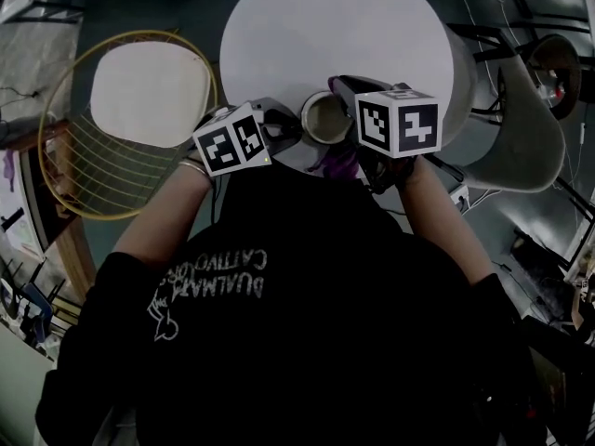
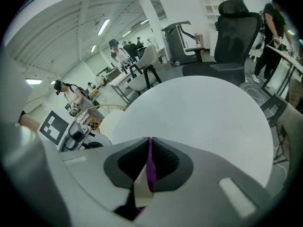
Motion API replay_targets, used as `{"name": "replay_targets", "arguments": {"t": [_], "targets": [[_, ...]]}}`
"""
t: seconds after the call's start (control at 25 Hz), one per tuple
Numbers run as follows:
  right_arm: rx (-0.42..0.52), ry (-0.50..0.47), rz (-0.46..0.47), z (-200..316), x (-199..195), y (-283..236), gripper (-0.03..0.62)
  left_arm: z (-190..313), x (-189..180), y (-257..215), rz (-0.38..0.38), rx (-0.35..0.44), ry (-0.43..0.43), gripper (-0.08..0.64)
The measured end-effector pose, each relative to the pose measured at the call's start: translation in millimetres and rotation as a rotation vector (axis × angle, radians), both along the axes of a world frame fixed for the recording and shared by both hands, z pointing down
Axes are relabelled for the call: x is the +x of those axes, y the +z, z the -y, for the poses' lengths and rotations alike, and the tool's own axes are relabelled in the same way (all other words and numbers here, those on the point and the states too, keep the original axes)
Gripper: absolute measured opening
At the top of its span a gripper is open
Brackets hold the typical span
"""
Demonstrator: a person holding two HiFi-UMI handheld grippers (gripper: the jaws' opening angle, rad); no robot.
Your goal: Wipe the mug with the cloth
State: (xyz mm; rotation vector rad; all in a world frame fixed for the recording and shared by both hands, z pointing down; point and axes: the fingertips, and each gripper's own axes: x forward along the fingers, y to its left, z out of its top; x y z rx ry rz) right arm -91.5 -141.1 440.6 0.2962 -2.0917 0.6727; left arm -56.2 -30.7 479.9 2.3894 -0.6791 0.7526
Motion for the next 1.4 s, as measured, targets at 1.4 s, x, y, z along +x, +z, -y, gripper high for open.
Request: {"name": "replay_targets", "arguments": {"t": [1.4], "targets": [[0.313,-0.778,-0.201,-94.0,-28.2,1.5,0.029,-0.9,-0.3,4.9,0.0,-0.019,-0.014,0.072]]}}
